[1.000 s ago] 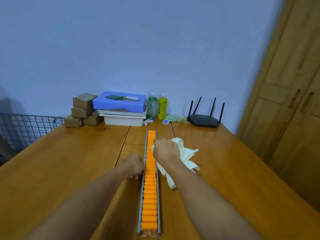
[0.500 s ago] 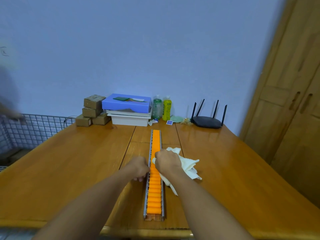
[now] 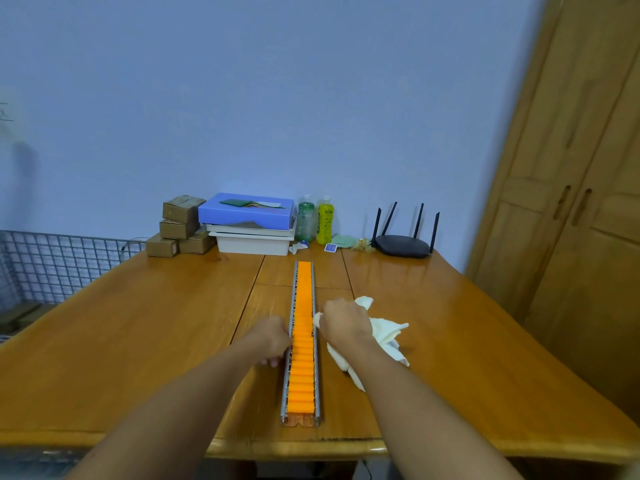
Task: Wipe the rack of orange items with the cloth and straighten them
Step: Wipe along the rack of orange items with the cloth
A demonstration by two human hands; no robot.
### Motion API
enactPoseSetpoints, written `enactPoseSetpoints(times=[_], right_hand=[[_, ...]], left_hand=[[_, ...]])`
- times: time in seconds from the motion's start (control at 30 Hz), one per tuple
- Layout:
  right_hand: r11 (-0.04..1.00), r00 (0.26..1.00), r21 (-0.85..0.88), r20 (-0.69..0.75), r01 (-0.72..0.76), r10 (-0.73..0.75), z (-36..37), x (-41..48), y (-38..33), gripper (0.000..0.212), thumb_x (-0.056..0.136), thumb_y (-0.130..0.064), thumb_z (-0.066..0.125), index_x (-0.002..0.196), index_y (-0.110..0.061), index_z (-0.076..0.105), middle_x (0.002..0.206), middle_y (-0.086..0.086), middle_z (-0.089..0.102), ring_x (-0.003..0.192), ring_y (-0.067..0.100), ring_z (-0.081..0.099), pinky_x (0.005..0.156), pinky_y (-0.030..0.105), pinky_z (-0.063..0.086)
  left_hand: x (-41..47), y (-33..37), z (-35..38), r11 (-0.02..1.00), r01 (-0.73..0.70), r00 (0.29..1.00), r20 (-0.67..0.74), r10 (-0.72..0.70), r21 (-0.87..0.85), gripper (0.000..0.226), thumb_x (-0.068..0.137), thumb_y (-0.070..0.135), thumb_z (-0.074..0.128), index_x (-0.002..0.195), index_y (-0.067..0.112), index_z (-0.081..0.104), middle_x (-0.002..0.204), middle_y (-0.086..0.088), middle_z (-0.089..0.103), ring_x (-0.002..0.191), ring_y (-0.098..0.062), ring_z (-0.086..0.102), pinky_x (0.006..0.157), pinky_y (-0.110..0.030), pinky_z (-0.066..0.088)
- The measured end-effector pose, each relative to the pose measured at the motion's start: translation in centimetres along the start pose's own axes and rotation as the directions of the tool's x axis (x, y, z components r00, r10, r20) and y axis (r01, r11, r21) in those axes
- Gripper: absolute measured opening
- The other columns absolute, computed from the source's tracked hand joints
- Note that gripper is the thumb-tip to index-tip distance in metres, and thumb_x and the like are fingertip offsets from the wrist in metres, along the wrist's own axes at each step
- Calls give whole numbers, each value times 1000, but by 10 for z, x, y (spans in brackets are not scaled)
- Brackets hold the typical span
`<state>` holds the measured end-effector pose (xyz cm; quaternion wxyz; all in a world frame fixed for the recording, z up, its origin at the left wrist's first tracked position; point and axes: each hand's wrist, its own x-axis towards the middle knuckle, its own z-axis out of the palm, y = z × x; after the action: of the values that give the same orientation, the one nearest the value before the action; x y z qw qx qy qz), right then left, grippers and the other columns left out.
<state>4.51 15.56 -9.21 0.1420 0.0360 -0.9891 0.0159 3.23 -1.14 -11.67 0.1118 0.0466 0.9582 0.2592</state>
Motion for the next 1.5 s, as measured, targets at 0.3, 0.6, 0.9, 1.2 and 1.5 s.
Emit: enactPoseSetpoints(times=[0.3, 0.6, 0.9, 1.2, 1.5], right_hand=[[991, 989, 62, -90, 122, -116, -2, -7, -41, 22, 97, -20, 51, 108, -13, 69, 105, 9, 63, 93, 32, 63, 68, 34, 40], [994, 994, 32, -51, 100, -99, 16, -24, -35, 22, 97, -19, 52, 115, -17, 66, 109, 9, 64, 97, 31, 64, 67, 34, 42], [1000, 1000, -5, 7, -18, 18, 5, -46, -12, 17, 93, -14, 57, 107, -15, 67, 105, 7, 68, 96, 25, 66, 75, 34, 51], [998, 991, 49, -132, 30, -23, -21, -65, -32, 16, 98, -19, 51, 108, -15, 64, 105, 8, 64, 96, 31, 63, 68, 34, 39], [996, 996, 5, -39, 85, -85, -22, -85, -66, 16, 93, -15, 54, 104, -12, 65, 102, 10, 64, 93, 31, 61, 69, 35, 41]], left_hand=[[-14, -1, 3, 999, 32, 999, -8, -32, -44, 26, 104, 22, 48, 100, 5, 68, 67, -7, 67, 55, -18, 61, 51, -26, 48], [-33, -13, 12, 988, -12, 1000, -26, 8, -154, 27, 106, 31, 50, 88, 16, 65, 69, 0, 65, 47, -10, 53, 47, -23, 40], [-50, -10, 13, 991, -27, 1000, -11, 26, -128, 20, 104, 28, 53, 104, 13, 67, 75, -1, 65, 53, -9, 57, 47, -21, 43], [-79, -2, 16, 999, -6, 1000, -9, 5, -32, 20, 103, 27, 54, 107, 11, 65, 75, -4, 65, 51, -11, 56, 46, -23, 43], [-98, -7, 18, 999, -8, 1000, 12, 8, -52, 25, 102, 22, 51, 90, 9, 69, 63, -1, 63, 47, -11, 56, 47, -23, 44]])
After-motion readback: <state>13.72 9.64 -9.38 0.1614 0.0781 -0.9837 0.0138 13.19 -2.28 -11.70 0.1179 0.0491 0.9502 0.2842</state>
